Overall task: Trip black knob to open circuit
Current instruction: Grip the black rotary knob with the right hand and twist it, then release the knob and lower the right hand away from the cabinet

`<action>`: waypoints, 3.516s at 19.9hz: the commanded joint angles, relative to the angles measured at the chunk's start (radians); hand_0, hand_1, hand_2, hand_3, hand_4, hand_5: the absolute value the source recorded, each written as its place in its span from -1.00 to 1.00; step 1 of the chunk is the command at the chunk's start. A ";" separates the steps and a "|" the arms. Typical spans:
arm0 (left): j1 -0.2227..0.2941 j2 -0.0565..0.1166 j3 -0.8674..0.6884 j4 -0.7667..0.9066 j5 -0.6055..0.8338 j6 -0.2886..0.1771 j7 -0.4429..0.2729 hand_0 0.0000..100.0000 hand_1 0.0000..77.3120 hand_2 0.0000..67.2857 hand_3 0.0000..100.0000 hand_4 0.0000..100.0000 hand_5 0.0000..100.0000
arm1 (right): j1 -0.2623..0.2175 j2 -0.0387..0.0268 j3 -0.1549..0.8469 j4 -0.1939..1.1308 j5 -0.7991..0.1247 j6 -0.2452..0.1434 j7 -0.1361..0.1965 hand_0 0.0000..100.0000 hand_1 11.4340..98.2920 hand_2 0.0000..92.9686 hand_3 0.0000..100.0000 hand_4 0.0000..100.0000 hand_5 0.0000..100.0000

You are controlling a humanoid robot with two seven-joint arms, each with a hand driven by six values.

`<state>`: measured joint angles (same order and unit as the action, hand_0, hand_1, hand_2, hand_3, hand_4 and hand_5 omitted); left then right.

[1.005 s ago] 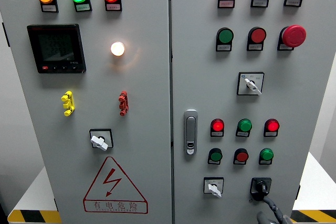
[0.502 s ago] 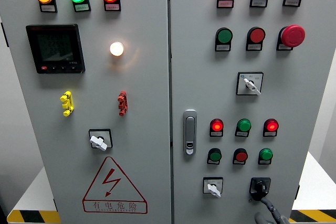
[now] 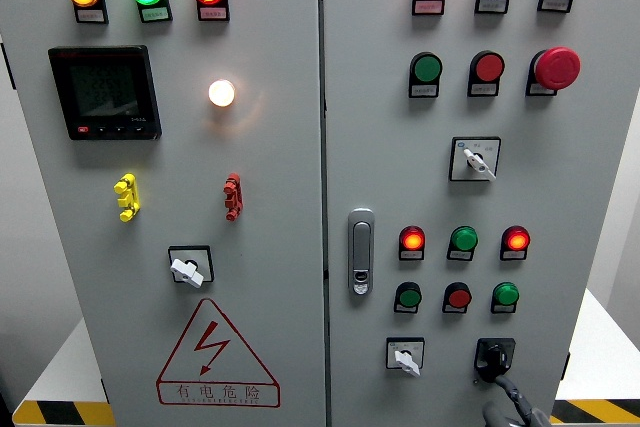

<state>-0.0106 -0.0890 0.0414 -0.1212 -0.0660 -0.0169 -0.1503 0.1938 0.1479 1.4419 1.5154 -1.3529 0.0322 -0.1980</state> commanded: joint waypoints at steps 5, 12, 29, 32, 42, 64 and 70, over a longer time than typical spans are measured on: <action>0.000 0.000 0.000 0.000 0.000 0.000 0.000 -1.00 -0.92 -0.62 -0.57 -0.87 -0.97 | 0.006 0.0009 -0.002 0.000 0.000 0.000 -0.003 0.78 -0.11 -0.99 0.89 1.00 1.00; 0.000 -0.001 0.000 0.000 0.000 0.000 0.000 -1.00 -0.92 -0.62 -0.57 -0.87 -0.97 | 0.007 0.0009 -0.003 0.006 0.000 0.002 -0.008 0.78 -0.11 -0.99 0.90 1.00 1.00; 0.000 -0.002 0.000 0.000 0.000 0.000 0.000 -1.00 -0.92 -0.62 -0.57 -0.87 -0.97 | 0.004 -0.0007 -0.011 0.008 -0.002 0.000 -0.008 0.78 -0.12 -0.99 0.90 1.00 1.00; 0.000 0.000 0.000 0.000 0.000 0.000 0.000 -1.00 -0.92 -0.62 -0.57 -0.87 -0.97 | 0.001 -0.0022 -0.002 0.006 -0.002 0.000 -0.008 0.78 -0.13 -0.99 0.90 1.00 1.00; 0.000 0.000 0.000 0.000 0.000 0.000 0.000 -1.00 -0.92 -0.62 -0.57 -0.87 -0.97 | -0.005 -0.0236 0.012 0.003 -0.003 -0.003 -0.006 0.77 -0.14 -0.99 0.91 1.00 1.00; 0.001 0.000 0.000 0.000 0.000 0.000 0.000 -1.00 -0.92 -0.62 -0.57 -0.87 -0.97 | -0.139 -0.0513 0.031 0.109 -0.048 0.000 0.006 0.74 -0.18 -0.94 -0.17 -0.28 0.22; 0.000 0.000 0.000 0.000 0.000 0.000 0.000 -1.00 -0.92 -0.62 -0.57 -0.87 -0.97 | -0.142 -0.0406 0.031 0.118 -0.075 0.000 0.005 0.73 -0.17 -0.89 -0.45 -0.52 -0.09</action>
<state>-0.0106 -0.0896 0.0414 -0.1212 -0.0660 -0.0168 -0.1503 0.0547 0.1044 1.4726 1.6314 -1.4105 0.0322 -0.1919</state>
